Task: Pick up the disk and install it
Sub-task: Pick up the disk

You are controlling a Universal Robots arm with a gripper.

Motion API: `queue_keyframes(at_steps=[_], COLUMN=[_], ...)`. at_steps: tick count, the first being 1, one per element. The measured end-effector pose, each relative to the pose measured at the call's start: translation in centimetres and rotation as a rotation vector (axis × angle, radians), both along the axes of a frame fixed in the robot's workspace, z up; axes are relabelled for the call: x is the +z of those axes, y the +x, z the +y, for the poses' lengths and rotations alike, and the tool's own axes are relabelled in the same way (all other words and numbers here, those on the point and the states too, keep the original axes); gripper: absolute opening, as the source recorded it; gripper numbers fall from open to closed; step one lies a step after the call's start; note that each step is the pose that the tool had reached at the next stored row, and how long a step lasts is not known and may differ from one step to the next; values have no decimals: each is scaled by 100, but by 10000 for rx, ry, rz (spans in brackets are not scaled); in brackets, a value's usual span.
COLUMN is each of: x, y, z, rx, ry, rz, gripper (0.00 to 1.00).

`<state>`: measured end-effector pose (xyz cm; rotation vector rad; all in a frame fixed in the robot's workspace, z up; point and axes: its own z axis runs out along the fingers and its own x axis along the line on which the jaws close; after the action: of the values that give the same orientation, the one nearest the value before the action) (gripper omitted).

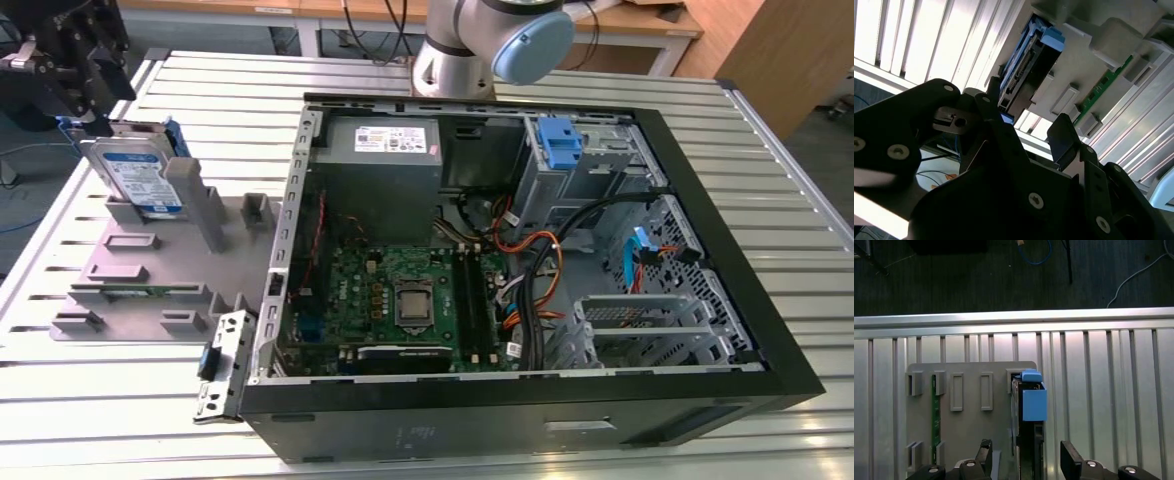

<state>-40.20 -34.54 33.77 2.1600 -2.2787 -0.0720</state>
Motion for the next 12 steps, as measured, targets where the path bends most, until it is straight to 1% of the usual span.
queue_keyframes(at_steps=[6,8,12], x=[-6,-22,-76], y=[2,1,0], z=[0,0,0], rx=[0,0,1], ry=[0,0,0], rz=[0,1,0], gripper=[65,65,65])
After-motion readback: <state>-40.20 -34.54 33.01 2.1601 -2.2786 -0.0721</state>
